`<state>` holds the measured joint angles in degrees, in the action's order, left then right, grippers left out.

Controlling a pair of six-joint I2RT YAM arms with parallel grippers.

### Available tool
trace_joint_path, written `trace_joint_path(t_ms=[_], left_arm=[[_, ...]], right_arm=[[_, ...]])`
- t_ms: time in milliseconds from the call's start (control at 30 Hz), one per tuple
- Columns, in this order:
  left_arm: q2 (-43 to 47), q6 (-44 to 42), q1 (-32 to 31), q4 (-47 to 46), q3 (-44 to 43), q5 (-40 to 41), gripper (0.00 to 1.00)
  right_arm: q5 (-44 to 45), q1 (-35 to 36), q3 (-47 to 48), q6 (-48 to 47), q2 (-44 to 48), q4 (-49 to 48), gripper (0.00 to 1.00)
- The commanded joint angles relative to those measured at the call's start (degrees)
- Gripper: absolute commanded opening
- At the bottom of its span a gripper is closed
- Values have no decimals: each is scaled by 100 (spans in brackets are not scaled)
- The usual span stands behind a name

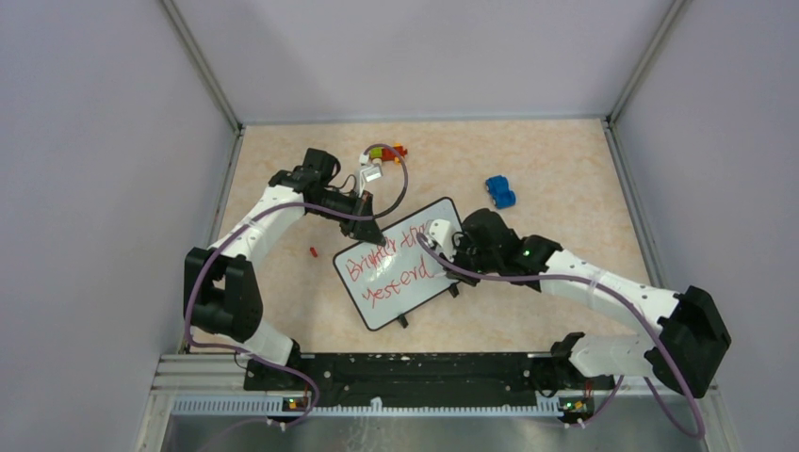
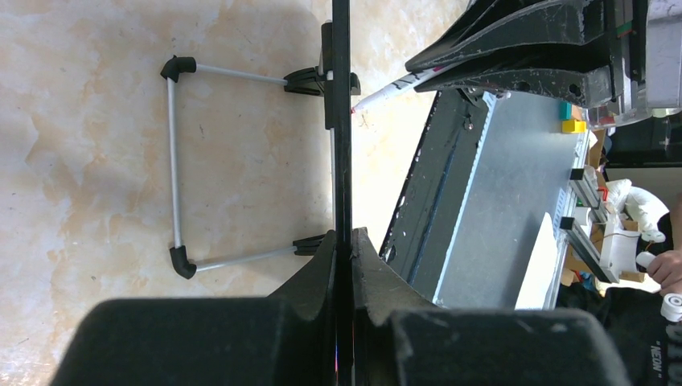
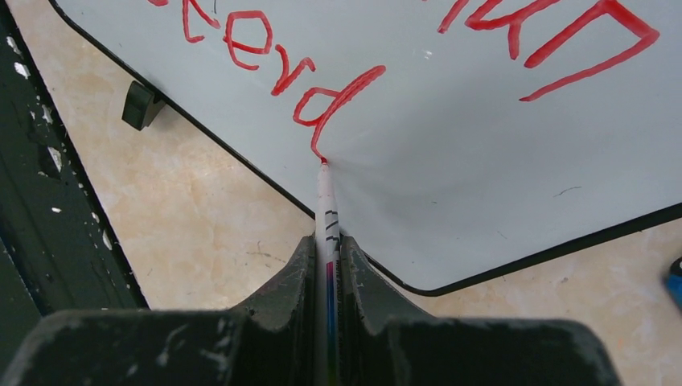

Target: Write a sentence on the whiteboard

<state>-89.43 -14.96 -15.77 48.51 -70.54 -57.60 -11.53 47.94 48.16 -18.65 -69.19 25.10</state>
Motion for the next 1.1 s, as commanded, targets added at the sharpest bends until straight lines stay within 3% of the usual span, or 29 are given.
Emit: trace_joint_path(t_ms=[0,633,1067], left_arm=[[-158,-130,-85,123,-45,48,0],[-162,-139,-85,125,-52,39,0],[-128,-147,-90,124,-21,40,0]], right_arm=[[156,-92,479,-98,248,109,0],[371,-215,656,-46,21,-308,0],[33,-128,607,-99,-107,-261,0]])
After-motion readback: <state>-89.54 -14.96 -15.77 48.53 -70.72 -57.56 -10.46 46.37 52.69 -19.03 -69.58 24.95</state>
